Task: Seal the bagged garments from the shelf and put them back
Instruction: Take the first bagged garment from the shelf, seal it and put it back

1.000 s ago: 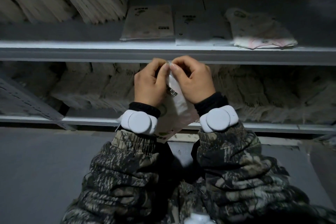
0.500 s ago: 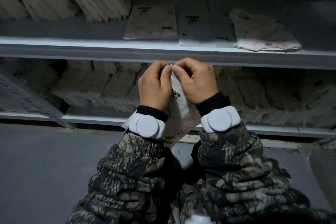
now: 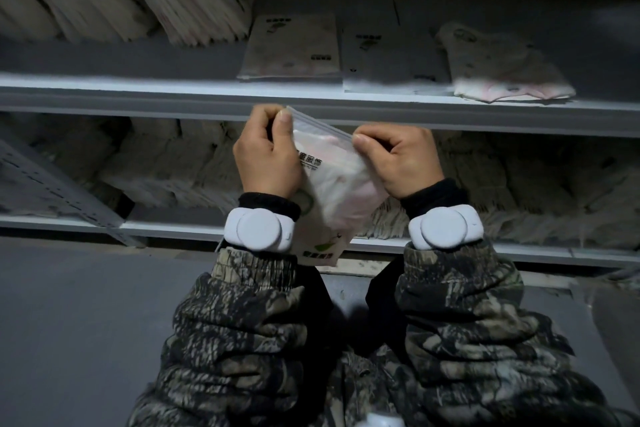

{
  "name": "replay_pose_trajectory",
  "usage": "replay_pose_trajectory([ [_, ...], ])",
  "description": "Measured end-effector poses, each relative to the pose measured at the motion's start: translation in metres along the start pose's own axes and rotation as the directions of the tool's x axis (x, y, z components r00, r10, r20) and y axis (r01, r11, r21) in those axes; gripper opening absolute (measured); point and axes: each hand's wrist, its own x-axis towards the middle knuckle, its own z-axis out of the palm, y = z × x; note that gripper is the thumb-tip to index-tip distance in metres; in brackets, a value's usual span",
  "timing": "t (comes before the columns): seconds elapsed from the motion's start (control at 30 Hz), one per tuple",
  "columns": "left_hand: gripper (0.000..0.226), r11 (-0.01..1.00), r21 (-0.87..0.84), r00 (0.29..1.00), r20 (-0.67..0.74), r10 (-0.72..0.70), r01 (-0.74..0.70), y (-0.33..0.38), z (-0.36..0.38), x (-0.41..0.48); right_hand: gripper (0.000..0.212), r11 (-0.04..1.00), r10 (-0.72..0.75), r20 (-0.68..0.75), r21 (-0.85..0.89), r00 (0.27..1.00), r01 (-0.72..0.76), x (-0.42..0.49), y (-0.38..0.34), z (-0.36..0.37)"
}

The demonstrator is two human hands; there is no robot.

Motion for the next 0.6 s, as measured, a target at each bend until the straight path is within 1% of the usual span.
replay_pose_trajectory([
  [0.07,0.013,0.999,-0.011,0.999,-0.036,-0.039,0.038,-0.003,-0.003,0.005,0.014,1.000,0.010,-0.026,-0.004,1.000,-0.010,0.000,0.004,-0.002],
  [0.2,0.012,0.993,-0.058,0.988,-0.112,-0.107,0.101,-0.013,-0.009,0.012,0.013,0.999,-0.029,-0.032,-0.028,0.999,0.028,0.004,0.010,-0.002],
  [0.33,0.012,0.984,-0.113,0.975,-0.155,-0.157,0.140,-0.023,-0.013,0.016,0.012,0.999,-0.024,-0.083,-0.048,0.996,0.020,0.005,0.015,-0.003],
  [0.53,0.016,0.972,-0.164,0.964,-0.183,-0.195,0.165,-0.027,-0.017,0.020,0.012,0.998,0.021,-0.128,-0.051,0.992,-0.027,0.004,0.022,-0.006],
  [0.6,0.024,0.967,-0.190,0.961,-0.181,-0.207,0.172,-0.027,-0.017,0.020,0.011,0.998,0.015,-0.141,-0.053,0.990,-0.023,0.004,0.021,-0.004],
])
